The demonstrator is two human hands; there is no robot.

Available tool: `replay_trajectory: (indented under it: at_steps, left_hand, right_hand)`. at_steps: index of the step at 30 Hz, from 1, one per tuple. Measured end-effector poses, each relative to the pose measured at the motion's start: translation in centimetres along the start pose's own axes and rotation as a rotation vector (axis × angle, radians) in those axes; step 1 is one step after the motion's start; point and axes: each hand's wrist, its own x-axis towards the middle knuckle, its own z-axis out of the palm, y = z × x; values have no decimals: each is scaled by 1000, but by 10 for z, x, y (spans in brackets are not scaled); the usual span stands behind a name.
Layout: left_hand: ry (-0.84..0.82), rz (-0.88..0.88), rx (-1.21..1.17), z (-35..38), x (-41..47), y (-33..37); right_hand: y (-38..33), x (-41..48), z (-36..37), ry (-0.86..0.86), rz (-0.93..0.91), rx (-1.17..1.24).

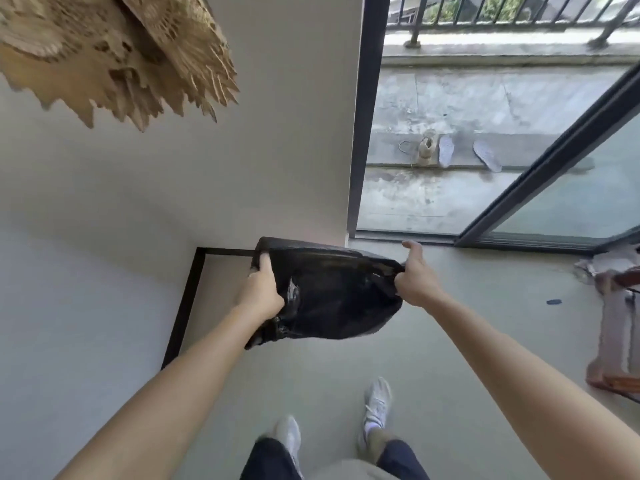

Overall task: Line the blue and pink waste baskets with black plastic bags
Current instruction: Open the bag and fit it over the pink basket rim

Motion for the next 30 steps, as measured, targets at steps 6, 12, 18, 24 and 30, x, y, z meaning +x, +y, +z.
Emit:
replay_trajectory:
  at_steps: [6, 12, 18, 24, 30]
  left_hand:
    - [38, 15, -43, 29, 42, -18]
    - [89, 99, 405, 72, 113, -69]
    - [110, 110, -25, 169, 216, -100]
    - [47, 179, -147, 276, 292, -126]
    - [173, 312, -139, 346, 356, -138]
  right_hand:
    - [-22, 54, 32, 124, -54, 227]
    - [-8, 115, 71, 450, -261, -66]
    - [-6, 188, 189, 488, -316, -101]
    - [29, 260, 305, 370, -502, -144]
    - [93, 338, 382, 157, -598, -328]
